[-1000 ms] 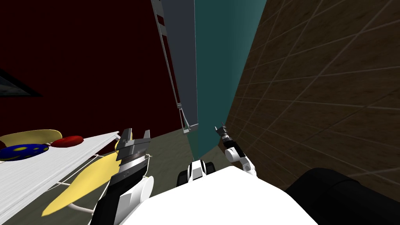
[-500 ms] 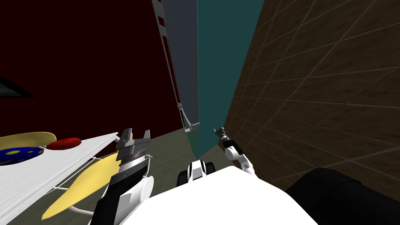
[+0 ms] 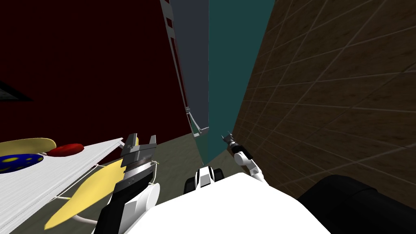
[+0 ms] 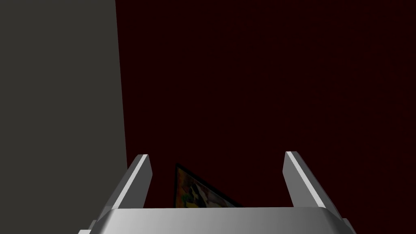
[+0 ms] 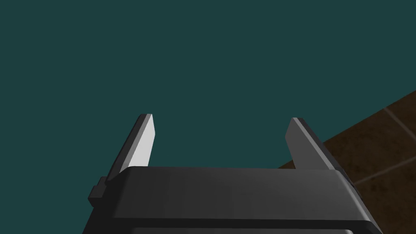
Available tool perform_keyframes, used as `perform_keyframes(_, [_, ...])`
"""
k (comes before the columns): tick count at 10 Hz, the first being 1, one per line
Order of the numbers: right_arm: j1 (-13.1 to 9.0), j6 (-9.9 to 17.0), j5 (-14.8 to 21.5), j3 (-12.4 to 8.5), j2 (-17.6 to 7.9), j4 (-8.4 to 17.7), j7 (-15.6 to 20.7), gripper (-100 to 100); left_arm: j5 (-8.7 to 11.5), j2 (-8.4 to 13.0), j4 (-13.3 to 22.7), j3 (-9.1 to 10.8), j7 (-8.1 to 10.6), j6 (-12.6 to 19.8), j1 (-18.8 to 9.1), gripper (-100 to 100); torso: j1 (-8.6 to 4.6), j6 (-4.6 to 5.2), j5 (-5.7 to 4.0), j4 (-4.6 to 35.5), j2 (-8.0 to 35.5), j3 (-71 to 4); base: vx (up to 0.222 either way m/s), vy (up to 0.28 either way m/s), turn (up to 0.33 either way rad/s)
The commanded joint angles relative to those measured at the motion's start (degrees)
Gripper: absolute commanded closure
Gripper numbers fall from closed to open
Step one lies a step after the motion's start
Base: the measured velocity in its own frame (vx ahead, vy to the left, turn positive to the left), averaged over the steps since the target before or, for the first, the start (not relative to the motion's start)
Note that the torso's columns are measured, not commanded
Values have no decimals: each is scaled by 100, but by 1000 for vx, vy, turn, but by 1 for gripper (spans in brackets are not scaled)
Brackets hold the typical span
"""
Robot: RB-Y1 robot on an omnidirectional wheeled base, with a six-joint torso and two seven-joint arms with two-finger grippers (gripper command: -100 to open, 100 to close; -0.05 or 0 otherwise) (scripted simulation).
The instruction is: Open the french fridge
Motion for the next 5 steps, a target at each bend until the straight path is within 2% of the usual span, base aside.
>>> perform_keyframes(1, [-94,284,-474,-25,-24,193,-148,-100,0,0,0,0,0,0,0,0,9,1,1,0,0,0,-15,63,-38])
perform_keyframes(2, [-176,495,-657,-49,-43,372,-287,-100,0,0,0,0,0,0,0,0,10,0,3,0,0,0,-14,79,-59])
perform_keyframes(4, [-176,557,-905,-49,-43,372,-287,-100,0,0,0,0,0,0,0,0,3,0,1,-1,-2,-1,-12,47,-8])
perform_keyframes(5, [-257,824,-1117,-77,-56,549,-422,-100,0,0,0,0,0,0,0,0,-10,0,-3,-1,-3,-2,-16,49,-51])
